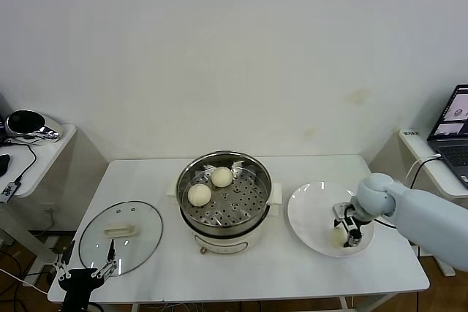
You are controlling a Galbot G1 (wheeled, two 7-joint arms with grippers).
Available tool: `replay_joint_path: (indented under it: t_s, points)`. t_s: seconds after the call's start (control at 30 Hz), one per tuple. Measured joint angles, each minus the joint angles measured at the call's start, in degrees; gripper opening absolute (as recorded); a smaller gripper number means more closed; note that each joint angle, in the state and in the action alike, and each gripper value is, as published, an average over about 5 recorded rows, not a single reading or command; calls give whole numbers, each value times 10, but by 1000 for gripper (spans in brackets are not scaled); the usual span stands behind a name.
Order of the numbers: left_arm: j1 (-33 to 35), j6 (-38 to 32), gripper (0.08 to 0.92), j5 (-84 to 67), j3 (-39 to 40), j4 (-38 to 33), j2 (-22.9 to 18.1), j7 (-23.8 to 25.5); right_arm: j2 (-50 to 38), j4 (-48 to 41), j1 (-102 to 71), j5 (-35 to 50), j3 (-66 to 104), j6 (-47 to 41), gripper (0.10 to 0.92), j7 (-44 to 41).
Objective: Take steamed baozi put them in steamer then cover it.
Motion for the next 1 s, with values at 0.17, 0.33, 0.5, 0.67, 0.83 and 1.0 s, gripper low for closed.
replay_joint_path:
  t_s: [0.17, 0.33, 0.5, 0.67, 0.83, 1.0]
  points:
    - [1, 0, 823, 0, -1, -1, 0, 0, -4, 4, 7, 5, 0, -2, 558, -6]
    - [0, 0, 823, 0, 0, -1, 0, 0, -15, 16, 30, 20, -3, -4, 545, -17]
    - [-2, 0, 823, 0, 2, -1, 1, 0, -21, 24, 82, 45, -19, -4, 543, -28]
    - [-6, 0, 823, 0, 4, -2, 4, 0, -13, 22, 163, 79, -48, -2, 543, -35]
    - [-8, 0, 823, -3, 4, -3, 7, 0, 16, 22, 257, 119, -86, 3, 545, -37]
    - [-8, 0, 823, -7, 3, -3, 8, 0, 64, 24, 333, 160, -124, 15, 544, -33]
